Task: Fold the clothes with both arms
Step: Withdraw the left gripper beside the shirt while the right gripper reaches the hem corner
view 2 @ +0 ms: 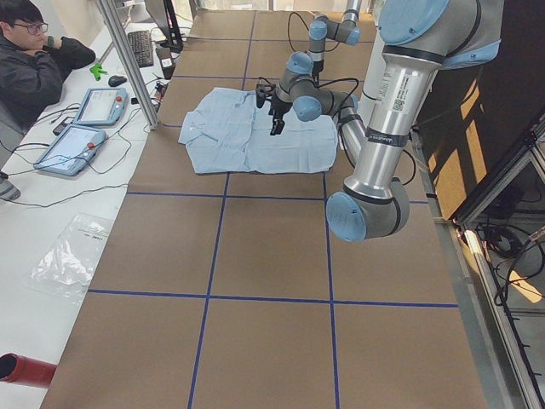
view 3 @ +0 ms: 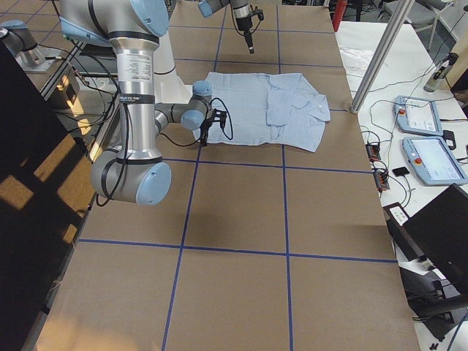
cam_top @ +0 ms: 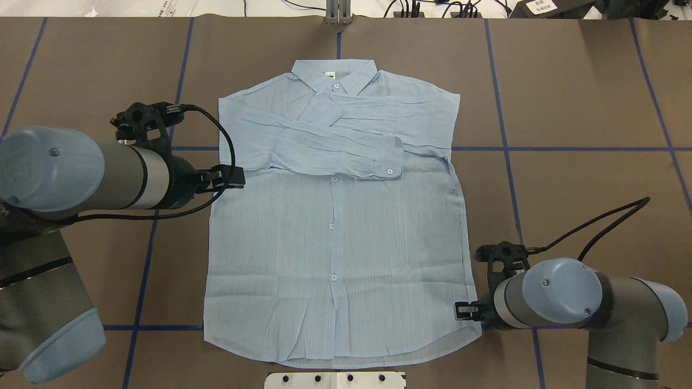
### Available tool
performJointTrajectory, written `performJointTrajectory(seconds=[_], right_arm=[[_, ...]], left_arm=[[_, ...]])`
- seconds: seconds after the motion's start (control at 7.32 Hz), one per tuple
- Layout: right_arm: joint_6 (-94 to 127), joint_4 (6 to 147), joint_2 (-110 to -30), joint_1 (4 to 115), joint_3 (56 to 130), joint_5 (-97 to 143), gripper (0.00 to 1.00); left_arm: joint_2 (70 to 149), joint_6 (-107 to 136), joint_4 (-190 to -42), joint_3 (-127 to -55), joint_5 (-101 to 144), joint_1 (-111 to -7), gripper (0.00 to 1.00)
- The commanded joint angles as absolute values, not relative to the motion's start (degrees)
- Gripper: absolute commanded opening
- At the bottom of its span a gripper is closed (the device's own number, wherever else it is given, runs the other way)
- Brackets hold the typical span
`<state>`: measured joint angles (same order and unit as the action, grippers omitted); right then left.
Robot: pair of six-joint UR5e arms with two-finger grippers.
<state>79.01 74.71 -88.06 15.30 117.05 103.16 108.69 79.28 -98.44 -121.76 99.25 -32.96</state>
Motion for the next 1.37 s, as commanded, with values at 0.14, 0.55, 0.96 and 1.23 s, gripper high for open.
performJointTrajectory(seconds=[0.14, 0.55, 0.96, 1.23], right_arm=[[79.0, 74.8, -88.1, 15.3, 117.0, 103.4, 0.4], [79.0, 74.8, -88.0, 14.9, 116.5, 103.4, 0.41], [79.0, 74.8, -87.7, 14.9, 116.5, 103.4, 0.11], [79.0, 74.9, -87.7, 15.1, 117.1, 103.4, 0.0]], left_arm=[[108.6, 79.3, -98.4, -121.6, 99.2, -33.0, 0.99], [108.6, 79.2, -98.5, -121.5, 99.2, -32.9, 0.99], [108.5, 79.2, -98.5, -121.5, 99.2, -32.9, 0.99], [108.5, 79.2, -98.5, -121.3, 99.2, -32.9, 0.99]])
